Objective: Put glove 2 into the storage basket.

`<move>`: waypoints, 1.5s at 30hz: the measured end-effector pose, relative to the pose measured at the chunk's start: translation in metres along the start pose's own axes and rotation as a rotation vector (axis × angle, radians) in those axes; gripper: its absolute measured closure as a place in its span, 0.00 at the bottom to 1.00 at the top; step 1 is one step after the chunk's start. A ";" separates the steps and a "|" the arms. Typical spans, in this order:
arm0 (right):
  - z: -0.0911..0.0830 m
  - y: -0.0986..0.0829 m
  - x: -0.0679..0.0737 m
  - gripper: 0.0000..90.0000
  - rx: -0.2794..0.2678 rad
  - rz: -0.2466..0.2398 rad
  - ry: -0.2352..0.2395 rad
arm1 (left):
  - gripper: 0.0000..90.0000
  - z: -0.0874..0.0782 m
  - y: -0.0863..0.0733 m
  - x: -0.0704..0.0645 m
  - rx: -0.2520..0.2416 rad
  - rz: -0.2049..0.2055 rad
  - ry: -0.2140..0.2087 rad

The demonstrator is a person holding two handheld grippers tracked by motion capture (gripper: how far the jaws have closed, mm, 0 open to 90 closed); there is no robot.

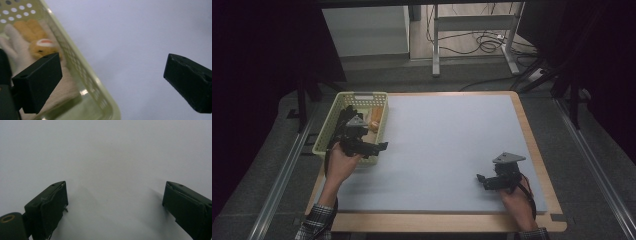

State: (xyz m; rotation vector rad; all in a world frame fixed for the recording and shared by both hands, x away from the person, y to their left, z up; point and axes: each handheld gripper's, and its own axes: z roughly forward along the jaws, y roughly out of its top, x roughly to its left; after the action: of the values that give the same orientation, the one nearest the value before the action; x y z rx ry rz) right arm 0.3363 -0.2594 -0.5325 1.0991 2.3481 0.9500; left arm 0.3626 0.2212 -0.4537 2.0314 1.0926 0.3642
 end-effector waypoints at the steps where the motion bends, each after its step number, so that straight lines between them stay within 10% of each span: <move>1: 0.000 0.000 0.000 0.07 0.000 0.000 0.000 | 0.02 0.001 0.000 -0.002 0.002 0.005 -0.002; 45: 0.000 0.000 0.000 0.07 -0.001 -0.002 -0.001 | 0.03 0.069 -0.022 -0.089 0.013 0.156 -0.155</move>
State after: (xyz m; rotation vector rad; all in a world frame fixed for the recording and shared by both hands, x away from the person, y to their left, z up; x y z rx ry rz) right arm 0.3361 -0.2593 -0.5325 1.0963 2.3471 0.9503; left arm 0.3369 0.1216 -0.5054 2.1246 0.8474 0.2741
